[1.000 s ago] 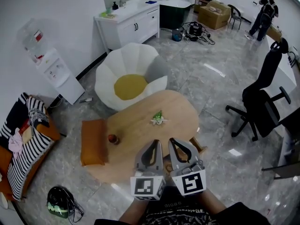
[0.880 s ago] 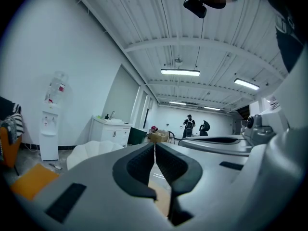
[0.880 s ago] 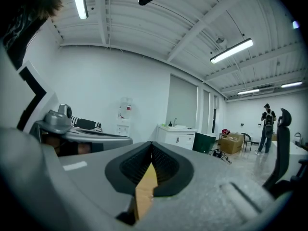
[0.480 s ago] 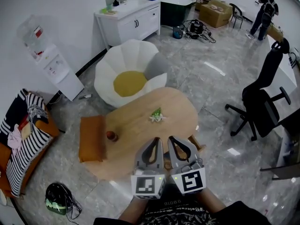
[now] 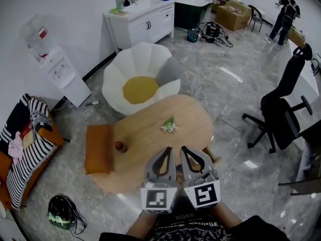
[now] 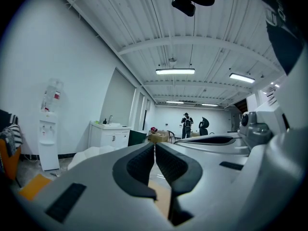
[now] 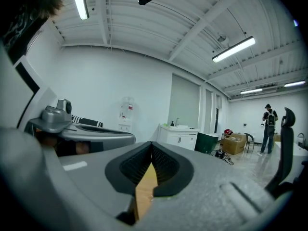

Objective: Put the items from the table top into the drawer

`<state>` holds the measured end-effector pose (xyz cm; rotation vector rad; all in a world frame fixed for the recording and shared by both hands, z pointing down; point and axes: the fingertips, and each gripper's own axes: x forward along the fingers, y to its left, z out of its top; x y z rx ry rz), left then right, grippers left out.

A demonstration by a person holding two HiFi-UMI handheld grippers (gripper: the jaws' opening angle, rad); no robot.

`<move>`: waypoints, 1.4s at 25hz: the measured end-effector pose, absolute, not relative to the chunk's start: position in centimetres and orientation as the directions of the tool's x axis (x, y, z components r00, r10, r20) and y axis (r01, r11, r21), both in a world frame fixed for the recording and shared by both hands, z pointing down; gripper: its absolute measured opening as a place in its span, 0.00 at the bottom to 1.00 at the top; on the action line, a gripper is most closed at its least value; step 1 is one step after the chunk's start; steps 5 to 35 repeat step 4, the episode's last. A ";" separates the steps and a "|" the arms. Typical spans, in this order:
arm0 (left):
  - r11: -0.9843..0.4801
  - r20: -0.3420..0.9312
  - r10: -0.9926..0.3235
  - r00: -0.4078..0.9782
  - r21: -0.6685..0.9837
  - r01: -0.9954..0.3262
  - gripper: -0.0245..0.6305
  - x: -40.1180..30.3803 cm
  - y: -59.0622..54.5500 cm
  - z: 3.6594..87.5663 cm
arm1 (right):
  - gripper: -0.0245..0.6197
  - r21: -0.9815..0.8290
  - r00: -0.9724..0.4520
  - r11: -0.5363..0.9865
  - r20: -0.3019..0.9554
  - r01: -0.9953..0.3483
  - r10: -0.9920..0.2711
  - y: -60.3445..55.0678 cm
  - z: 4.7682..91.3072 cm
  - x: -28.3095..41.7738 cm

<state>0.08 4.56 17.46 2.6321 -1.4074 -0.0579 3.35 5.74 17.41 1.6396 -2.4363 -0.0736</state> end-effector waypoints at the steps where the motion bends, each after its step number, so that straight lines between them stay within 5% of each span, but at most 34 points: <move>1: -0.547 0.042 -0.829 0.558 0.152 -0.823 0.06 0.1 4.4 17.6 | 0.05 0.155 -0.366 0.387 0.148 -0.909 -0.919 5.7 17.6 3.3; 35: -0.543 0.054 -0.830 0.555 0.148 -0.827 0.06 0.0 3.9 18.2 | 0.05 0.147 -0.372 0.396 0.166 -0.906 -0.913 5.2 18.1 3.1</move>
